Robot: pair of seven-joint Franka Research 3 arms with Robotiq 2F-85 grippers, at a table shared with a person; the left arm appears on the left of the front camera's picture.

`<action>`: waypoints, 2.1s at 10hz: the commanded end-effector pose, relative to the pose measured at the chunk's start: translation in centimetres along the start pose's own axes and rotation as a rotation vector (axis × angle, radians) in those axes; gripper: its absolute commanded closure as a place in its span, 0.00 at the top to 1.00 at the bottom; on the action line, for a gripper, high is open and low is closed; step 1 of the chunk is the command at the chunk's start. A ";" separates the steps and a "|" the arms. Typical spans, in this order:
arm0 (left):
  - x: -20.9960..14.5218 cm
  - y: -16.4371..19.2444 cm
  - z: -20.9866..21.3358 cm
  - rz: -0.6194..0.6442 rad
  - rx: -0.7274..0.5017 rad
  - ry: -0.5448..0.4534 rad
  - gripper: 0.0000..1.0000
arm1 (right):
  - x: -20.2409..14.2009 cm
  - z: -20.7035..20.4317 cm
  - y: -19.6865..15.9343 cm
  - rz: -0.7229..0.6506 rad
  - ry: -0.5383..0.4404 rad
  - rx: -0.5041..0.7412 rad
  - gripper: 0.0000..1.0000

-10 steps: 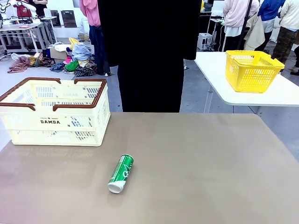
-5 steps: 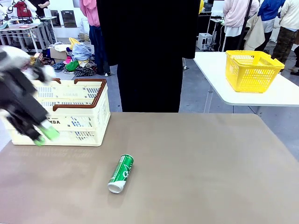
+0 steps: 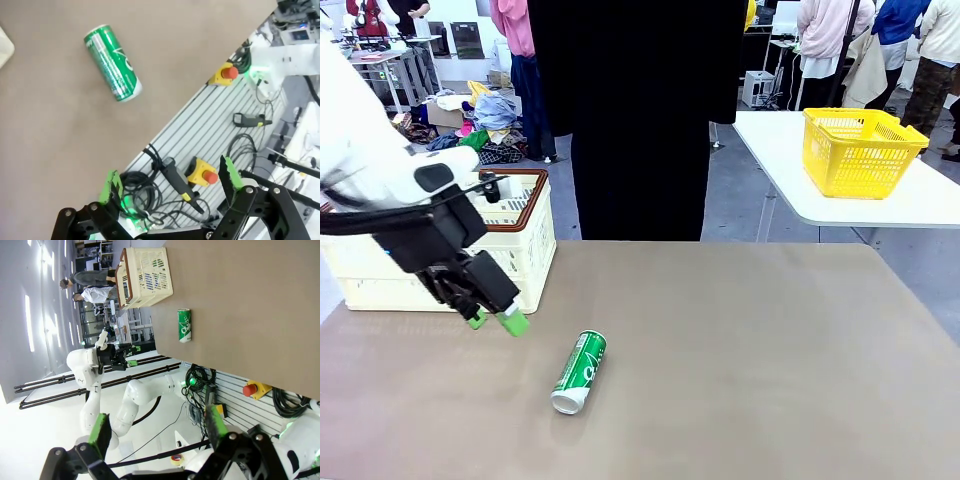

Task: Place the drinks into the Shopping basket.
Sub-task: Pick up one drink and place it into the Shopping basket.

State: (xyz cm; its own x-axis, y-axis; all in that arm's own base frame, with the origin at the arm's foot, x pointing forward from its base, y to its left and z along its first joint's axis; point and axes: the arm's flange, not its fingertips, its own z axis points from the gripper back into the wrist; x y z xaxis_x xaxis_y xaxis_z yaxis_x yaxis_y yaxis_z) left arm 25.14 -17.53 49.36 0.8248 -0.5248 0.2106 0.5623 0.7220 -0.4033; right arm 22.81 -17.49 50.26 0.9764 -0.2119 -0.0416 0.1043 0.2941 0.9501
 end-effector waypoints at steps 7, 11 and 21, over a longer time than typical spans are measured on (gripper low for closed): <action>3.7 -2.7 -11.0 0.251 0.406 -0.058 1.00 | -0.2 0.3 -0.1 0.018 0.008 -0.007 1.00; 5.9 -2.2 -17.1 0.471 0.473 -0.101 1.00 | -0.2 0.3 -0.1 0.018 0.008 -0.007 1.00; 8.6 -0.9 -18.9 0.220 0.468 -0.066 1.00 | -0.2 0.3 -0.1 0.018 0.008 -0.007 1.00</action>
State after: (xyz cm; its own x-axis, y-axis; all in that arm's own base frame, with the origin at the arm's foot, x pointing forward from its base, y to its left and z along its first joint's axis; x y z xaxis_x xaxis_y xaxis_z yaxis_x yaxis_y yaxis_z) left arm 29.98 -30.82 34.88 0.9619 -0.1978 0.1888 0.2088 0.9771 -0.0403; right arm 22.81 -17.50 50.26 0.9764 -0.2121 -0.0417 0.1044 0.2940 0.9501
